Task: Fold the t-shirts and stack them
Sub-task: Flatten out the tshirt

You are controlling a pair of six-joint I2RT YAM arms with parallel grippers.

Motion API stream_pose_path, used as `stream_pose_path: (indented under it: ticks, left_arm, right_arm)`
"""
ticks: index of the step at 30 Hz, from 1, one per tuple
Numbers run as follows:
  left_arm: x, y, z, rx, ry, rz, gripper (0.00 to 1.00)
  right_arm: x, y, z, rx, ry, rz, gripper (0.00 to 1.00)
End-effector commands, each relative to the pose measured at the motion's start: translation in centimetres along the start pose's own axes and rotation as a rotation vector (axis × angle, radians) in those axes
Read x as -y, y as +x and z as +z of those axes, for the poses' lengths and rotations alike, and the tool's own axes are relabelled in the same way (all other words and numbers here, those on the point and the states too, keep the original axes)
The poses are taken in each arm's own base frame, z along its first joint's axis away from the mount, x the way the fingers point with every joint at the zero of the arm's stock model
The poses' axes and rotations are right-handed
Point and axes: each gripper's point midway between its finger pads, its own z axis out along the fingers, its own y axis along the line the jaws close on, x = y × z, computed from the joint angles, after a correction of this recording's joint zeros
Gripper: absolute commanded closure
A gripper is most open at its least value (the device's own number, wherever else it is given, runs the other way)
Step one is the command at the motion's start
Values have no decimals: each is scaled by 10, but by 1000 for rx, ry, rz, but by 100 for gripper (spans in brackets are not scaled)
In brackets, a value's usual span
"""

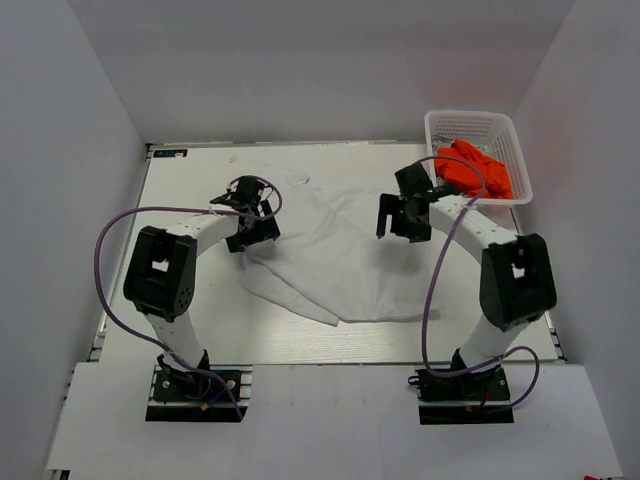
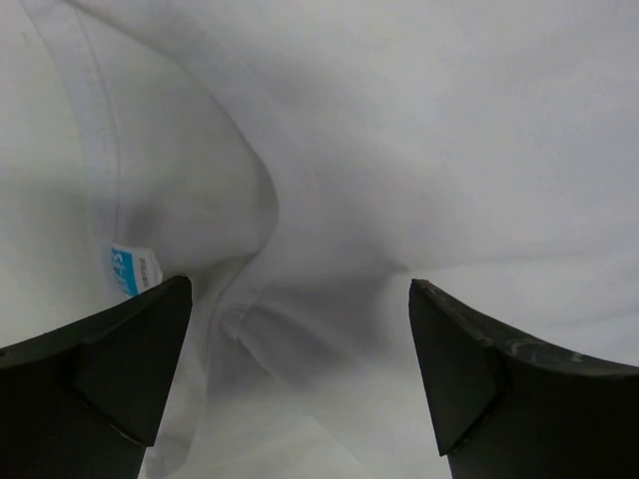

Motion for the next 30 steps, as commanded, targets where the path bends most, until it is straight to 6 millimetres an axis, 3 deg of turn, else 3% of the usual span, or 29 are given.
stream_pose_path:
  ticks: [1,2,3,4,6,7,8,9,10,11,12,13,15,16,17,18,20,21,23,24,26,27,28,29,30]
  left_arm:
    - [-14,-13,10,17,-87,15,0]
    - [-11,-18,13,26,-92,14,0]
    - [-14,-18,17,20,-114,18,0]
    - [-15,-14,29,-4,-130,24,0]
    - [-16,-23,36,-8,-155,18,0]
    - [-17,-29,39,-7,-160,7,0]
    - [-19,-25,49,-27,-174,12,0]
    - [-23,-27,54,-32,-181,21,0]
    - [-24,-37,58,-11,-185,7,0]
    - [-26,-42,62,2,-205,9,0]
    - [-34,-41,70,-16,-233,15,0]
    - [-35,-59,71,12,-232,13,0]
    - [-42,-66,80,10,-255,27,0]
    - [-38,-86,81,38,-226,30,0]
    - [-32,-94,83,50,-203,43,0]
    - [-28,-112,83,83,-178,45,0]
    - [-19,-124,90,95,-127,82,0]
    - [-11,-147,86,144,-97,76,0]
    - [5,-165,81,170,-34,117,0]
    - [19,-184,71,205,9,131,0]
    - [29,-213,44,274,33,161,0]
    - [37,-218,33,297,47,177,0]
    - [39,-224,21,318,55,175,0]
    - [45,-224,9,333,66,196,0]
    - [47,-222,-12,345,94,197,0]
  right_arm:
    - [-9,-47,16,108,2,-31,10]
    - [-8,-54,31,102,27,-25,10]
    - [-9,-60,29,117,22,-23,10]
    - [-10,-60,44,100,34,-23,10]
    - [-10,-69,52,113,40,-22,10]
    - [-6,-64,67,88,57,-25,10]
    - [-5,-72,70,100,52,-21,10]
    - [-9,-80,71,110,41,-24,10]
    - [-6,-73,88,73,53,-26,10]
    - [-4,-76,94,72,58,-15,10]
    - [-10,-86,98,81,39,-16,10]
    - [-9,-82,109,60,43,-13,10]
    - [-13,-96,120,71,17,1,10]
    - [-7,-94,130,52,22,11,10]
    - [-11,-100,138,50,9,6,10]
    - [-14,-114,138,77,-1,5,10]
    - [-17,-126,153,90,-26,-28,10]
    - [-26,-150,146,151,-52,-42,10]
    - [-36,-160,146,170,-82,-117,10]
    - [-45,-179,133,215,-96,-143,10]
    - [-62,-193,107,273,-114,-242,10]
    - [-68,-204,84,327,-127,-267,10]
    - [-70,-195,82,316,-130,-297,10]
    - [-72,-202,47,386,-128,-354,10]
    - [-83,-196,37,405,-140,-387,10]
